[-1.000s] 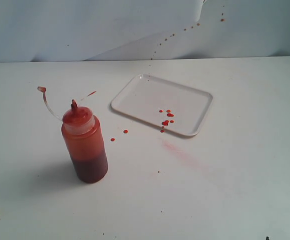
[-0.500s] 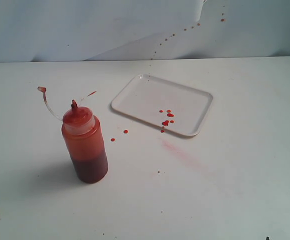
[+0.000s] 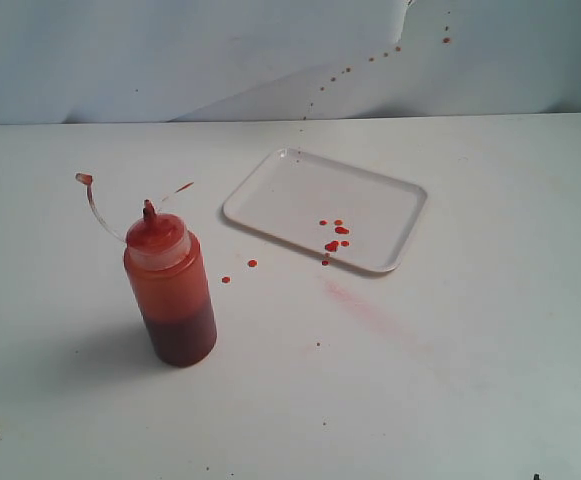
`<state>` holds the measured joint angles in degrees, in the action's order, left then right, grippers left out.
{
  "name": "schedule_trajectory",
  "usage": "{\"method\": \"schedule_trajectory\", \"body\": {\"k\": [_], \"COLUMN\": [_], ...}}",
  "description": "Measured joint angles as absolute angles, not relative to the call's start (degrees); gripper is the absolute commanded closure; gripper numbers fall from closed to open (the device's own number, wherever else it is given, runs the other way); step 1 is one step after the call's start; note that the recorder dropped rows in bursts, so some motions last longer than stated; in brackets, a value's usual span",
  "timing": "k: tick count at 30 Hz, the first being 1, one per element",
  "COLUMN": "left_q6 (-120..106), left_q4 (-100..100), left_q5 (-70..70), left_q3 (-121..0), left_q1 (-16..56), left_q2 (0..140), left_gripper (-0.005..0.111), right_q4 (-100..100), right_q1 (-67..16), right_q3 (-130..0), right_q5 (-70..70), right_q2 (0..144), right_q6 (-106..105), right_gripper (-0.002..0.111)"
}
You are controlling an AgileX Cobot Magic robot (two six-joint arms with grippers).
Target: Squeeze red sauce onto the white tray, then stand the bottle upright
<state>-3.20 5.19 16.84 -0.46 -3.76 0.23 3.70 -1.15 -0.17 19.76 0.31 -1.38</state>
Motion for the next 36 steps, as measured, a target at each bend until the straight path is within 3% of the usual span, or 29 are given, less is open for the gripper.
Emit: {"method": "schedule_trajectory", "body": {"k": [36], "left_q6": [-8.48], "left_q4": [5.02], "left_q5": [21.15], "left_q3": [-0.46], "left_q1": [-3.76], "left_q2": [0.23], "left_gripper": [0.107], "right_q4": [3.7], "right_q1": [-1.15], "right_q3": [-0.17], "right_q5": [19.76], "right_q2": [0.31], "right_q6": [-1.29], "right_gripper": [0.108]}}
